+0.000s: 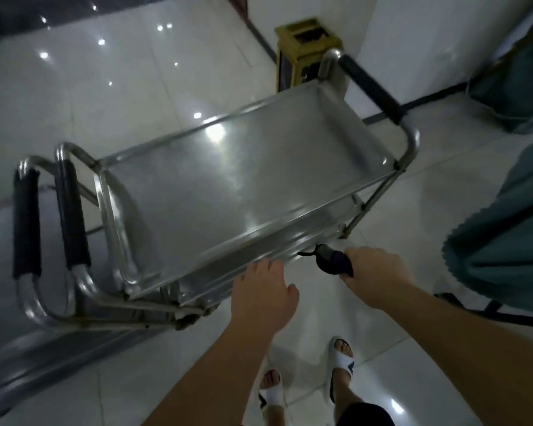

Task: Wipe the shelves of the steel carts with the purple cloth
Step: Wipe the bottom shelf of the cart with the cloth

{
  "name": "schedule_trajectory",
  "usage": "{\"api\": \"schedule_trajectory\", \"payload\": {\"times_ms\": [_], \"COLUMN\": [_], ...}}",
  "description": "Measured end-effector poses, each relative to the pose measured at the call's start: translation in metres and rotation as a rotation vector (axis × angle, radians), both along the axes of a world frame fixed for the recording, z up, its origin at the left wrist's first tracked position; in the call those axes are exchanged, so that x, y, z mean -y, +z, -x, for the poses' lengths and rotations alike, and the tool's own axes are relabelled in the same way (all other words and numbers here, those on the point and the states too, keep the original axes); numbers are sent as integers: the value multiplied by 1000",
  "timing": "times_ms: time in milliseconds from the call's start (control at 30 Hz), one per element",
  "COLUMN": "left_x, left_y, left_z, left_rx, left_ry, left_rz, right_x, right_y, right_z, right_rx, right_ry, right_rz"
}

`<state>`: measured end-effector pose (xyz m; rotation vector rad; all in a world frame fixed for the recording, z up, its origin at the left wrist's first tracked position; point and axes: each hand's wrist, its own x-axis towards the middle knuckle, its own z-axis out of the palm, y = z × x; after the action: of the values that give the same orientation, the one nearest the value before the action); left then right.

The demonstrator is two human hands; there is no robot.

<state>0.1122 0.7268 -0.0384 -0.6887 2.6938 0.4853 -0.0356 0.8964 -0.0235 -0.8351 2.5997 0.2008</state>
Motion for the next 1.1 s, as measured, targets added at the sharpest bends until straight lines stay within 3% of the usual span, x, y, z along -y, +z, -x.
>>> {"api": "schedule_trajectory", "payload": {"times_ms": [300,633,867,1100], "left_x": [-56,-213,-318,-338], "left_y": [70,106,116,104], "left_z": [92,252,354,447], "left_rx": [-132,-191,-154,-105], "left_ry": [-245,-452,-531,-549], "left_rz": [33,45,56,77], "right_x": [-70,-237,-344,-374], "right_y": [80,112,117,93], "right_z": [26,143,232,321], "right_rx": [-96,-235,-225,-173], "right_ry": [-214,-392,-472,-491], "right_rz": [131,184,214,177]}}
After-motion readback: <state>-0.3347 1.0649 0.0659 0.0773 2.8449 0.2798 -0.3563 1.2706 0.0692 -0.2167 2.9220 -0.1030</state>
